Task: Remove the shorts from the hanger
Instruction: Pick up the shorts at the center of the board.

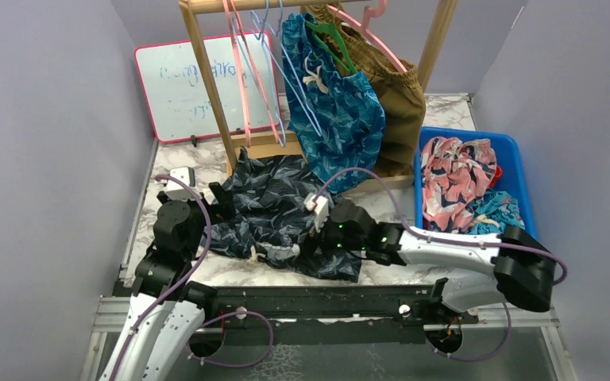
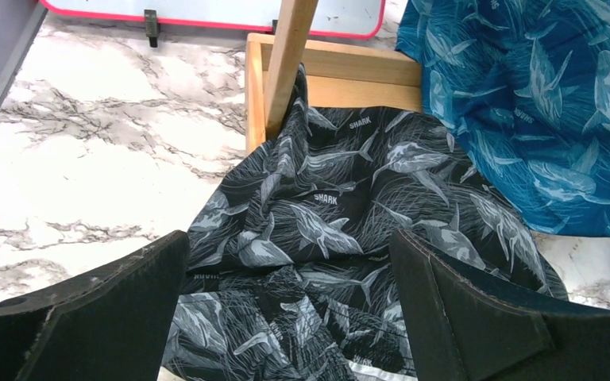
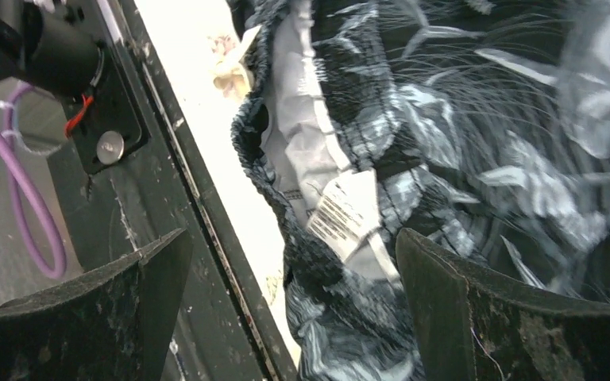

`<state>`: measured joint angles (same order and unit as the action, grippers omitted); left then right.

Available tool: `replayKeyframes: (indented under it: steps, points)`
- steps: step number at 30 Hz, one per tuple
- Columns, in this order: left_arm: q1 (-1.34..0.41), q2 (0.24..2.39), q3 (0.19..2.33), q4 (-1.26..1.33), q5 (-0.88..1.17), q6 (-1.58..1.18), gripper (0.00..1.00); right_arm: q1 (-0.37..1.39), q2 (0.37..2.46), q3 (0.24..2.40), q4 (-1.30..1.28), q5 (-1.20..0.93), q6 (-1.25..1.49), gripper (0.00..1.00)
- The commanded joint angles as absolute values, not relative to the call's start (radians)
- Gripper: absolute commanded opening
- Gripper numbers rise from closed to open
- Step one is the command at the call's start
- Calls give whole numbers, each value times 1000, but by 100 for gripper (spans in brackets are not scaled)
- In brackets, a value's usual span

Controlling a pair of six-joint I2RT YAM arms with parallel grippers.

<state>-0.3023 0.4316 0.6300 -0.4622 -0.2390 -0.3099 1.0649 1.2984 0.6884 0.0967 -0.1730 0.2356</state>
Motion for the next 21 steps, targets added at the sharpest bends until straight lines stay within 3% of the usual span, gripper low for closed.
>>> replayKeyframes:
  steps: [1, 12, 21]
  points:
    - [-299, 424, 627, -465, -286, -305, 99, 1156, 1418, 764, 204, -98, 100, 100]
    - [-299, 431, 627, -464, -281, -303, 99, 1255, 1731, 932, 212, 258, -113, 100]
    - [-299, 427, 626, -465, -287, -304, 99, 1244, 1952, 977, 137, 218, -34, 98]
